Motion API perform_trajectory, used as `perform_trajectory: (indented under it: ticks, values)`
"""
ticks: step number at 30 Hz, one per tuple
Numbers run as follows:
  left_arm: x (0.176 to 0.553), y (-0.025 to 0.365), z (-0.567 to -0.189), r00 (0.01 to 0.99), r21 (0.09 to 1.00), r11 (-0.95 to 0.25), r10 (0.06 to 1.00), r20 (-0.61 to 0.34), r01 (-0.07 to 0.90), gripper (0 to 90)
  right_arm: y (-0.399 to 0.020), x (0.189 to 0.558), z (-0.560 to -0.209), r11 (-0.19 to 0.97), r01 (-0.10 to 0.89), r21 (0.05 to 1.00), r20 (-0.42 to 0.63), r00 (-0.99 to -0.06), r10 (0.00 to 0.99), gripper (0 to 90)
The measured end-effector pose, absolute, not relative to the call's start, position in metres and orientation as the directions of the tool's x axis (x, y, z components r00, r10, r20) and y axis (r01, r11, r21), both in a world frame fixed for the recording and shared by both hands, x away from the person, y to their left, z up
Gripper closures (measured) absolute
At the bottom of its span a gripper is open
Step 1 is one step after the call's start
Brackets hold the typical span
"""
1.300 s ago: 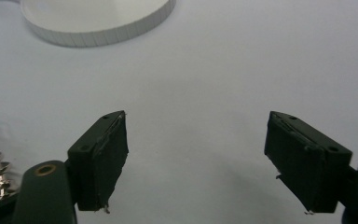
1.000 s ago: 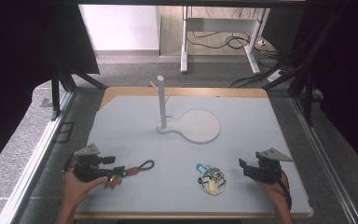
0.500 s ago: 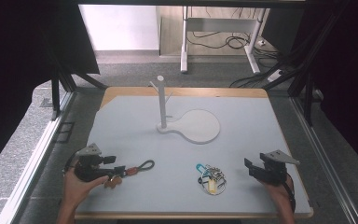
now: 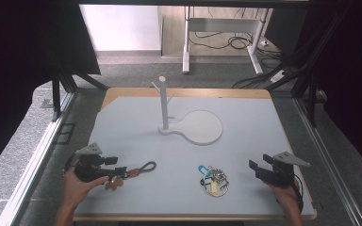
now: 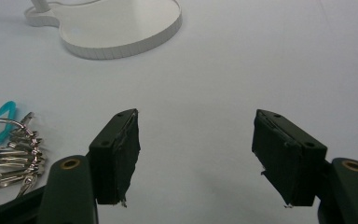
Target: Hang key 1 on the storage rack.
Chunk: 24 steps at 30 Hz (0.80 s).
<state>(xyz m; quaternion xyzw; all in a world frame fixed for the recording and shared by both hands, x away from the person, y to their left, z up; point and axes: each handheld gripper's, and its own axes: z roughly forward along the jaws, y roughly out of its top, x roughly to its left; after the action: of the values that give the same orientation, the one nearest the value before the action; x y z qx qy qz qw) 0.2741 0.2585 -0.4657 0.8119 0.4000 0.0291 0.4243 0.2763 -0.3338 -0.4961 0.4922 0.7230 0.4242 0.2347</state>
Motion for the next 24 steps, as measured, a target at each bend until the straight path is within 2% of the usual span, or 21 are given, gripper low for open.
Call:
perform_trajectory:
  ticks: [6, 14, 24]
  values:
    - [0.277, 0.253, -0.454, 0.695, 0.698, -0.368, 0.670, -0.260, 0.615, 36.7, -0.336, 0.280, -0.498, 0.158, 0.523, 0.837, 0.087, -0.413, 0.907, 32.9]
    - [0.282, 0.241, -0.442, 0.764, 0.662, -0.482, 0.607, -0.220, 0.573, 38.9, -0.334, 0.278, -0.498, 0.175, 0.527, 0.832, 0.077, -0.421, 0.904, 32.7]
    - [0.300, 0.223, -0.439, 0.817, 0.567, -0.621, 0.549, -0.180, 0.542, 41.8, -0.333, 0.277, -0.496, 0.185, 0.527, 0.829, 0.064, -0.418, 0.906, 32.9]
